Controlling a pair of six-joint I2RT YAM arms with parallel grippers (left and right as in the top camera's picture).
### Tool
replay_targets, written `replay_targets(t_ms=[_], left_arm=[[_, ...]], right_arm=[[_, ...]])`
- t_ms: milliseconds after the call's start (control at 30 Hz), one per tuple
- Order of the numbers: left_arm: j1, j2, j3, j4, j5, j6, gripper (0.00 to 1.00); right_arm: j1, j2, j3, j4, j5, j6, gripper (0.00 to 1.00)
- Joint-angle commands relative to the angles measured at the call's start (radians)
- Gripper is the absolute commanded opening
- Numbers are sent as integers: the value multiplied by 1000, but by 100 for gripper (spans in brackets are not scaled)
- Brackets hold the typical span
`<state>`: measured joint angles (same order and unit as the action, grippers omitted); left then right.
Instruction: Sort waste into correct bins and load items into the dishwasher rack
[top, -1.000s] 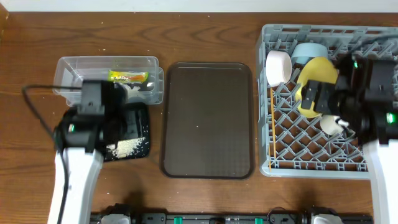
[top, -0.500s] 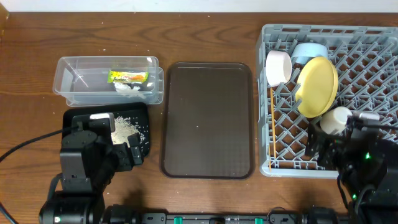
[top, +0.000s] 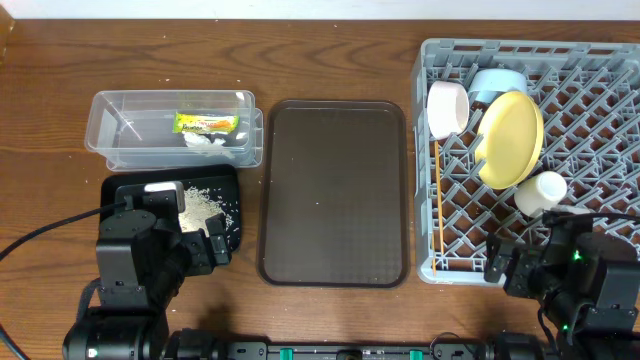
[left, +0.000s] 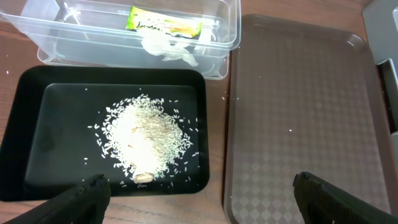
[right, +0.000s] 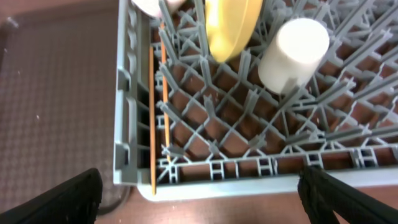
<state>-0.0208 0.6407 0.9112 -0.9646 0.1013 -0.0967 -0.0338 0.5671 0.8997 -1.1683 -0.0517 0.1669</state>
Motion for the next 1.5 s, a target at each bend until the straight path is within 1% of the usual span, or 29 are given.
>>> replay_targets(t_ms=[0, 67, 133, 300, 400, 533, 667, 833, 1000, 1167, 1300, 1467], left_arm=[[4, -1, -9, 1, -9, 10, 97], [4, 0, -9, 1, -9, 10, 97], [4, 0, -9, 1, -9, 10, 97], [4, 0, -9, 1, -9, 10, 97], [4, 0, -9, 1, -9, 10, 97], [4, 0, -9, 1, -9, 10, 97], [4, 0, -9, 1, -9, 10, 98], [4, 0, -9, 1, -9, 10, 97], [4, 0, -9, 1, -9, 10, 98], [4, 0, -9, 1, -9, 10, 98], [4, 0, -9, 1, -9, 10, 98], [4, 0, -9, 1, -9, 10, 98]], right_arm=[[-4, -4, -5, -27, 31, -24, 99], [-4, -4, -5, -27, 35, -26, 99], [-4, -6, -6, 16, 35, -26, 99], [-5, -91, -73, 236, 35, -61, 99], [-4, -183, -176, 394, 35, -64, 99], [12, -342, -362, 627, 36, -64, 99], [27, -479, -546, 858, 36, -97, 99], [27, -563, -746, 1137, 36, -150, 99], [28, -562, -894, 1346, 37, -176, 99], [28, -562, -895, 1245, 33, -203, 99], [28, -562, -894, 1086, -2, -205, 99], [28, -562, -894, 1097, -2, -206, 99]])
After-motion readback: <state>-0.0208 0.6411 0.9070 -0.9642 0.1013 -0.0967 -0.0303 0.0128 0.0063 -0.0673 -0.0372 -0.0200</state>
